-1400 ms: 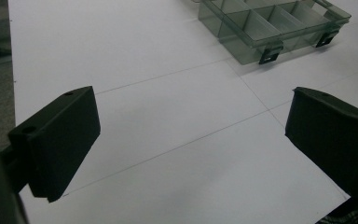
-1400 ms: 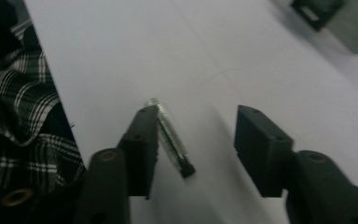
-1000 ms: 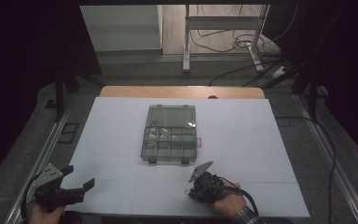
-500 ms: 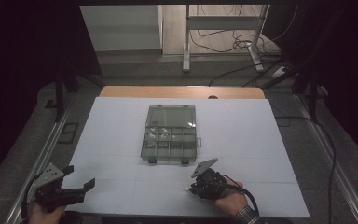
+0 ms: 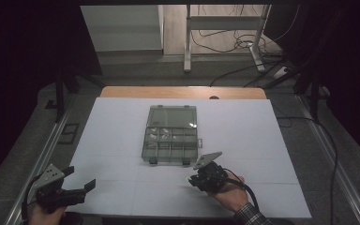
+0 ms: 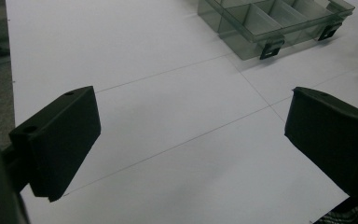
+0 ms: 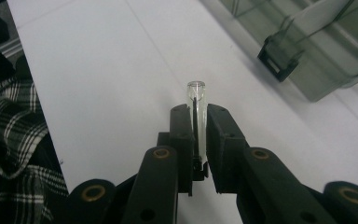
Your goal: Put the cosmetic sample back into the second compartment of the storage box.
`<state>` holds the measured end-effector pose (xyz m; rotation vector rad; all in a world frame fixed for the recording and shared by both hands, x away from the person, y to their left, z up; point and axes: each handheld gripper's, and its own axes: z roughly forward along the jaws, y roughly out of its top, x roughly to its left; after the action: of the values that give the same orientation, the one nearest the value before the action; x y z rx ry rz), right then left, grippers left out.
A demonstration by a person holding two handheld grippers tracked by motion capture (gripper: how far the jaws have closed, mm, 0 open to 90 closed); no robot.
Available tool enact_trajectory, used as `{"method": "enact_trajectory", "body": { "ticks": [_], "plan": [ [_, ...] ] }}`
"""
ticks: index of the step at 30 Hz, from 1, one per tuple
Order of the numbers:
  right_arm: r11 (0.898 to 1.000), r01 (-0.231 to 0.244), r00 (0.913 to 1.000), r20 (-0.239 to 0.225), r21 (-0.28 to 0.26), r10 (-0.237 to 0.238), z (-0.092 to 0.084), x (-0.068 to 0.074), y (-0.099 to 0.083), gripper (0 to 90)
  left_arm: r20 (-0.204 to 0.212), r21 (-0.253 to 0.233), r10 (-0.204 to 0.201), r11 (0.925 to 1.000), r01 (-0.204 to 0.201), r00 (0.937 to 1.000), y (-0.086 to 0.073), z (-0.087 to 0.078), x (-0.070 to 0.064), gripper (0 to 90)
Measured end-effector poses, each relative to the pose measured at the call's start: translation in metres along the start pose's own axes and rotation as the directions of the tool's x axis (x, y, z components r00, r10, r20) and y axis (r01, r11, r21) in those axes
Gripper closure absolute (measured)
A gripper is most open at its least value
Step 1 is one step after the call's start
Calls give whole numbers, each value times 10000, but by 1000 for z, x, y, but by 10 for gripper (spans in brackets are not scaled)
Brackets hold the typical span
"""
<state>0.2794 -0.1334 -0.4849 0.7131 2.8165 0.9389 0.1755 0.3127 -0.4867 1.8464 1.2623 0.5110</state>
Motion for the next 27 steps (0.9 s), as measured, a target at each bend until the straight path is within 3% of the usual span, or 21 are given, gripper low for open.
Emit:
{"method": "enact_trajectory", "body": {
  "ticks": [4, 27],
  "plan": [
    [9998, -178, 9998, -6, -91, 178, -1, -3, 4, 812, 6, 10, 1, 10000, -1, 10000, 0, 0, 0, 40],
    [9943, -152, 9984, 528, -1058, 209, -9, -20, 28, 812, 30, 42, -34, 10000, 34, 10000, 0, 1, 0, 41]
  ]
}}
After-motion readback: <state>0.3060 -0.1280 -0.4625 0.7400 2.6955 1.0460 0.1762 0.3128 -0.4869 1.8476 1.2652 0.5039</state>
